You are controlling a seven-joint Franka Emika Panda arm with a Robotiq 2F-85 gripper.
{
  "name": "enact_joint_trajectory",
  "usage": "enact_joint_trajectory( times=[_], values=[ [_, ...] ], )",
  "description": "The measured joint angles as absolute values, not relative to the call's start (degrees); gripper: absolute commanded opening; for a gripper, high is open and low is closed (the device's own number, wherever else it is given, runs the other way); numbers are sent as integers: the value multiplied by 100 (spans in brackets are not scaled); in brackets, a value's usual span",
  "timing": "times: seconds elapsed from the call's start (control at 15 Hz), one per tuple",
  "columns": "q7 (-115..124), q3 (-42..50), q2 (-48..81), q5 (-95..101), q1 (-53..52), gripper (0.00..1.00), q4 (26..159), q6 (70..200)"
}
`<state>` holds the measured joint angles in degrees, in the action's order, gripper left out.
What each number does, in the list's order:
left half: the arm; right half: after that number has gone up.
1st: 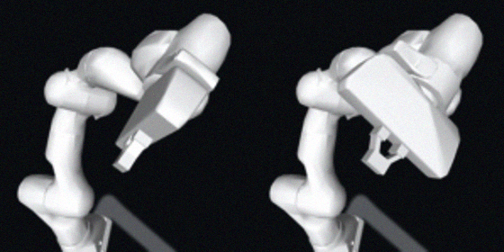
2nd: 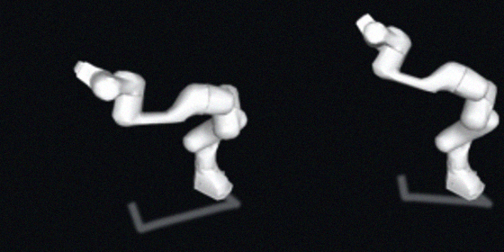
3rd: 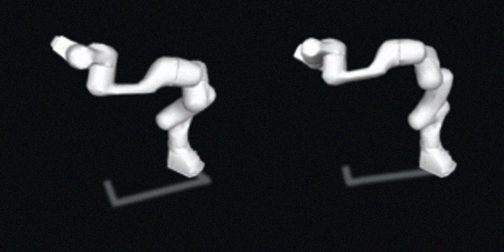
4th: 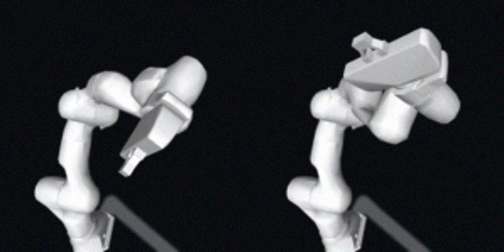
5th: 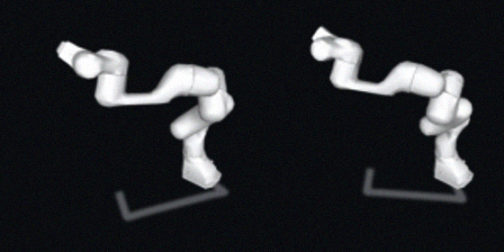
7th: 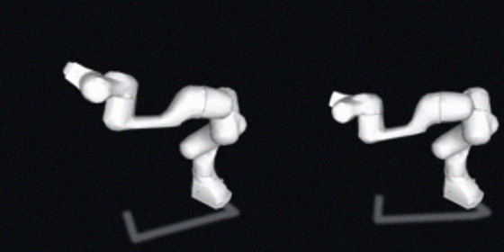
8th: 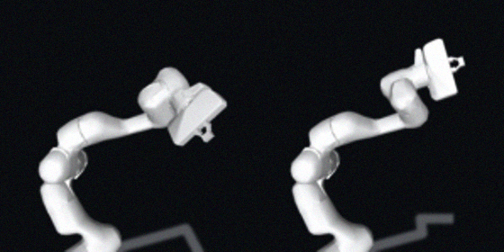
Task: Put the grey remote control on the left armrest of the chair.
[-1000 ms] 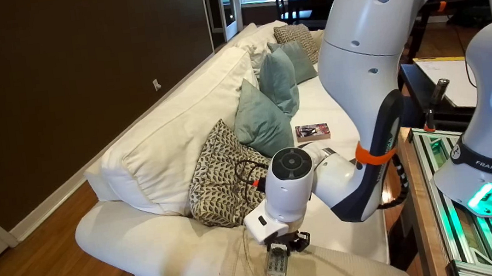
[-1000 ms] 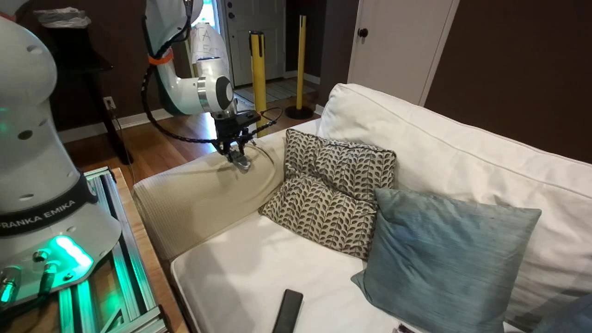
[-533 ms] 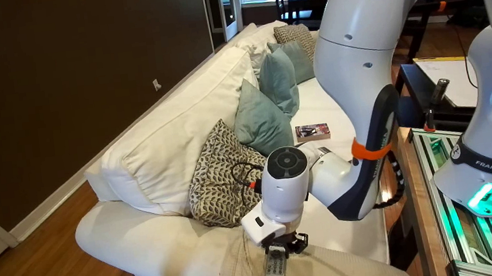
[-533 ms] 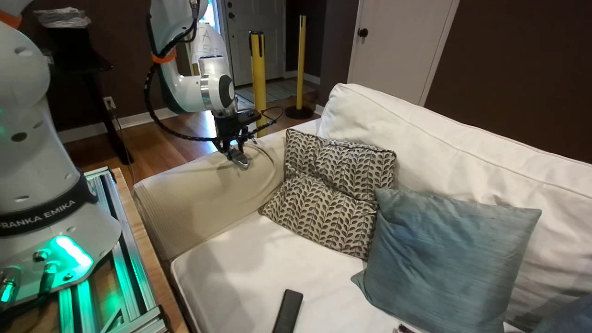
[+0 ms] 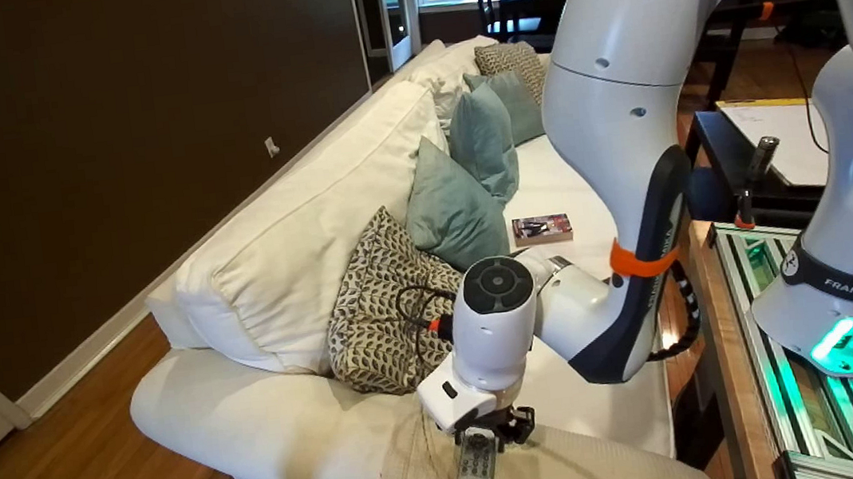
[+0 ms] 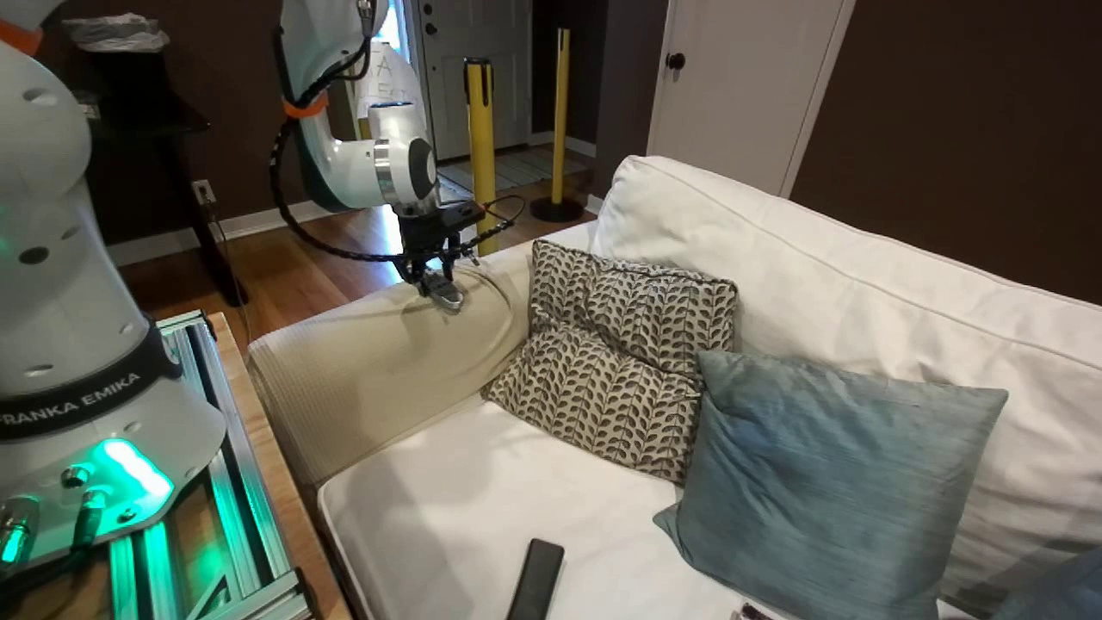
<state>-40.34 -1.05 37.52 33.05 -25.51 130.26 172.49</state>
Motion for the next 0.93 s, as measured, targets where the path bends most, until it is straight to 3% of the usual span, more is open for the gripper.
enact_joint_trajectory(
  times=[0.93],
  values=[
    [-4032, 373, 3511, 3743, -2893, 100, 13005, 17226]
  ],
)
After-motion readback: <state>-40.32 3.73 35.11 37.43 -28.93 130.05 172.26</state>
